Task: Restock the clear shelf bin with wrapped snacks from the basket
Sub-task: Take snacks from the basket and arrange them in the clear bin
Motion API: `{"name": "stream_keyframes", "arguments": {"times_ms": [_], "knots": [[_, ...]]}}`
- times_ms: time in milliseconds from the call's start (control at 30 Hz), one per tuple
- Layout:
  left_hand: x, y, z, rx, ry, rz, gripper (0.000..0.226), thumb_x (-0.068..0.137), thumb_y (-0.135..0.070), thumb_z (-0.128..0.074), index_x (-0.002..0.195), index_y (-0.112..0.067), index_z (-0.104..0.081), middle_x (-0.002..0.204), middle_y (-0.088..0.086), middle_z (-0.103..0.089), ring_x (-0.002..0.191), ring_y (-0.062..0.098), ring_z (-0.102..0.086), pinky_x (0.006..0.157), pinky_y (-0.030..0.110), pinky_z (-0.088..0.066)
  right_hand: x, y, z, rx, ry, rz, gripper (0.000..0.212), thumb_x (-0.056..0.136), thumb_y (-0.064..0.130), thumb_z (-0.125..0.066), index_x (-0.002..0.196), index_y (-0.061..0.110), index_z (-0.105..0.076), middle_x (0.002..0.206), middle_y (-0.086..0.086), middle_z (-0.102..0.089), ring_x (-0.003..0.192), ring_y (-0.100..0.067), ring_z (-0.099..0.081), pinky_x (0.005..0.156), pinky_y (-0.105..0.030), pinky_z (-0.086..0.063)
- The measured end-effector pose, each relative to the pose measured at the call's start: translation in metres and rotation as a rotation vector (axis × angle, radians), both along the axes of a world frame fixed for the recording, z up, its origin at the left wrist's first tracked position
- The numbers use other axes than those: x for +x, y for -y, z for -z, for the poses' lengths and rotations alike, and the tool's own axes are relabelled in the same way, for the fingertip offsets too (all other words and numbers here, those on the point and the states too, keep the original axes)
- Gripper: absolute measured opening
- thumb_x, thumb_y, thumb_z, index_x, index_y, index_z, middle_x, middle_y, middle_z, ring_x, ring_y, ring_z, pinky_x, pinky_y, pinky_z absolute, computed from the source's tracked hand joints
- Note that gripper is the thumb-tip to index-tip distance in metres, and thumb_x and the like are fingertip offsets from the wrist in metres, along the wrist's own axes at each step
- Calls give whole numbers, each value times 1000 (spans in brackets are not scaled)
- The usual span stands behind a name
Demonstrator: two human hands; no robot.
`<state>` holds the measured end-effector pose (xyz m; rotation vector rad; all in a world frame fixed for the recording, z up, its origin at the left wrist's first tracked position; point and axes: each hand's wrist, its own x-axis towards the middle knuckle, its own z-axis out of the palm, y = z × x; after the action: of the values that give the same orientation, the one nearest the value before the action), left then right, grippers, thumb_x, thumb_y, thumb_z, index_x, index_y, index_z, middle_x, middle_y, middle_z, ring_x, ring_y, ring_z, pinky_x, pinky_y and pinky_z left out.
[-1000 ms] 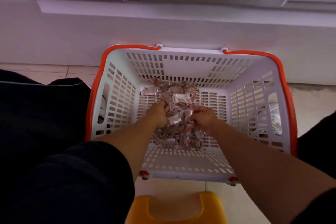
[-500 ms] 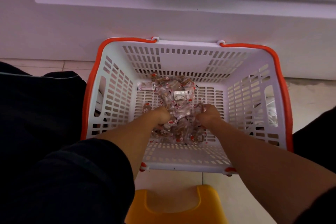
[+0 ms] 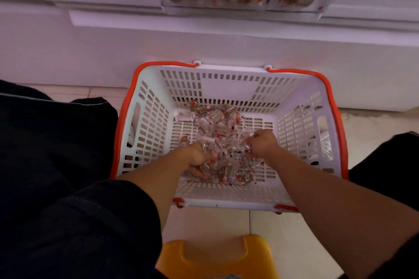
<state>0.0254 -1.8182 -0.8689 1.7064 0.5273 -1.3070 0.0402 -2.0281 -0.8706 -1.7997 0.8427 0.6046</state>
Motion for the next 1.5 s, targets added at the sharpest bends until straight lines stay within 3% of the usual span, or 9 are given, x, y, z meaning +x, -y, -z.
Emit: {"name": "stream_keyframes", "arguments": {"times_ms": [100, 200, 333, 533, 867, 1067, 1267, 1400, 1500], "knots": [[-7, 1, -17, -40, 19, -13, 58, 96, -38, -61, 133, 5, -50, 91, 19, -67, 61, 23, -64, 54, 34, -55, -3, 3, -31, 75, -29, -136, 12, 87, 3, -72, 85, 0, -61, 75, -14, -59, 60, -25, -62, 64, -49, -61], [-1, 1, -48, -38, 85, 28, 56, 98, -46, -55, 130, 0, -51, 108, 21, -71, 82, 31, -68, 68, 40, -56, 4, 9, -74, 90, -60, -425, 24, 85, 6, -74, 104, -5, -65, 83, -15, -63, 70, -24, -65, 62, -37, -62], [28, 0, -120, -300, 162, -125, 34, 98, -26, -61, 118, 2, -58, 98, 11, -75, 80, 22, -75, 64, 33, -60, 29, 16, -157, 126, -37, -794, 23, 86, 2, -71, 108, 6, -68, 92, -7, -71, 82, -19, -69, 70, -32, -58], [68, -12, -266, -555, 323, -60, 12, 95, -6, -59, 100, -6, -69, 84, 2, -73, 76, 14, -72, 70, 26, -60, 48, 18, -292, 41, 381, -1046, 32, 78, -6, -75, 109, 4, -70, 91, -6, -74, 76, -13, -67, 69, -27, -55], [54, -5, -363, -619, 460, 60, 44, 79, -55, -62, 98, -15, -61, 71, -3, -52, 65, 12, -49, 62, 25, -50, 34, -3, -374, 79, 1115, -775, 48, 65, 1, -87, 105, 18, -66, 89, -9, -71, 84, -23, -71, 74, -43, -61], [69, -5, -363, -757, 303, 156, 44, 90, -33, -57, 121, -3, -64, 122, 22, -67, 114, 33, -65, 92, 33, -57, 41, 9, -384, -311, 1190, -986, 78, 62, 11, -92, 127, 31, -55, 115, 9, -57, 93, -15, -64, 71, -30, -60], [73, 11, -358, -617, 381, 316, 42, 82, -39, -70, 109, -7, -68, 92, 11, -72, 96, 26, -70, 79, 30, -59, 42, 7, -389, -444, 1313, -1064, 80, 62, 13, -93, 132, 21, -55, 124, 3, -55, 93, -11, -60, 71, -21, -54], [74, 14, -355, -600, 427, 232, 5, 78, -16, -75, 83, -16, -75, 87, 7, -74, 89, 23, -74, 65, 25, -59, 40, 8, -385, -451, 1283, -971, 88, 67, 23, -90, 142, 24, -46, 135, 11, -52, 116, -5, -52, 84, -25, -51], [73, 13, -353, -605, 436, 237, 17, 83, 3, -71, 82, -13, -74, 88, 7, -75, 87, 19, -74, 64, 20, -58, 36, 7, -379, -368, 1227, -1065, 86, 82, 21, -79, 153, 25, -31, 153, 13, -39, 138, -1, -38, 105, -22, -42]]}}
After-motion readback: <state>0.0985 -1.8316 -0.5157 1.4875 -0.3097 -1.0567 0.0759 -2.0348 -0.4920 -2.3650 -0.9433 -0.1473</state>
